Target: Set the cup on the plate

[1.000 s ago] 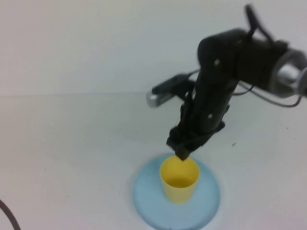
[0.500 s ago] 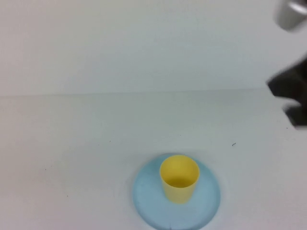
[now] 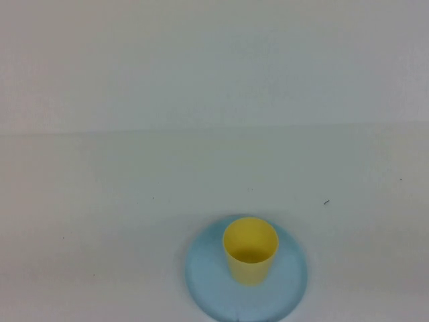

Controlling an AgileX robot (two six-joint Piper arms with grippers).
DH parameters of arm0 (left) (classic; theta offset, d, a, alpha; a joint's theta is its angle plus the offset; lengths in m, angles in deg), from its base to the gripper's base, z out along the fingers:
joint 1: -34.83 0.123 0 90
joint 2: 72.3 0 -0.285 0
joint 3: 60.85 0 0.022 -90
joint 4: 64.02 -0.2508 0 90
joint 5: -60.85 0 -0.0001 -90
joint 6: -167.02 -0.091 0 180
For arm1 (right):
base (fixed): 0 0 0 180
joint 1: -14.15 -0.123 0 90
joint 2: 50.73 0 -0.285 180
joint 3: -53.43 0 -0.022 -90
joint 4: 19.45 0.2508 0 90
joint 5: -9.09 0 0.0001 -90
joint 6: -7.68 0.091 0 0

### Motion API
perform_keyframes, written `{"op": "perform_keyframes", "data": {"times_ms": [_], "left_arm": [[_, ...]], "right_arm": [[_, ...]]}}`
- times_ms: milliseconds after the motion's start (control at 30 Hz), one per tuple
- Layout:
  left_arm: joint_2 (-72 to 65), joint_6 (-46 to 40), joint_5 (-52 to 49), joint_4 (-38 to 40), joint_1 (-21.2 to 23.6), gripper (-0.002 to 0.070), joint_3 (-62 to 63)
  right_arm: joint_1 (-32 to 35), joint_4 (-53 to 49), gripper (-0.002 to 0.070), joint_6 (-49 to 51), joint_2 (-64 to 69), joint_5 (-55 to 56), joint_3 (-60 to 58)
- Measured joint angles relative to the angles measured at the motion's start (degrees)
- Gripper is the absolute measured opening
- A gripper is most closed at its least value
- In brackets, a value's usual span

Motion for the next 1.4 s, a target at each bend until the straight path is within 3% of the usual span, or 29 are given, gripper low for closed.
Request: {"op": "perform_keyframes", "data": {"times_ms": [167,333,733,833,1100,1400], "left_arm": [[0.0,0.0,2.0,-0.5,2.1,0.0000,0.0],[0.0,0.0,0.9,0.5,6.9,0.0000,0.0],[0.1,0.5,1.0,5.8,26.0,0.0000,0.0],[0.2,0.7,1.7,8.5,28.9,0.0000,0.0],[1.4,-10.9,4.0,17.2,26.9,0.0000,-2.3],[2.2,-13.0,29.9,17.3,26.4,0.0000,-23.3]], "right_arm": [[0.0,-7.4,0.0006,5.4,-4.2,-3.7,-0.3],[0.0,-10.0,0.0006,5.9,-4.3,0.3,-0.5],[0.0,-10.4,0.0002,6.1,-4.3,4.0,-0.5],[0.0,-10.4,0.0002,6.1,-4.3,4.0,-0.5],[0.0,-10.5,0.0002,6.1,-4.4,4.0,-0.7],[9.3,-10.6,0.0001,6.1,-4.8,4.2,-1.0]]}}
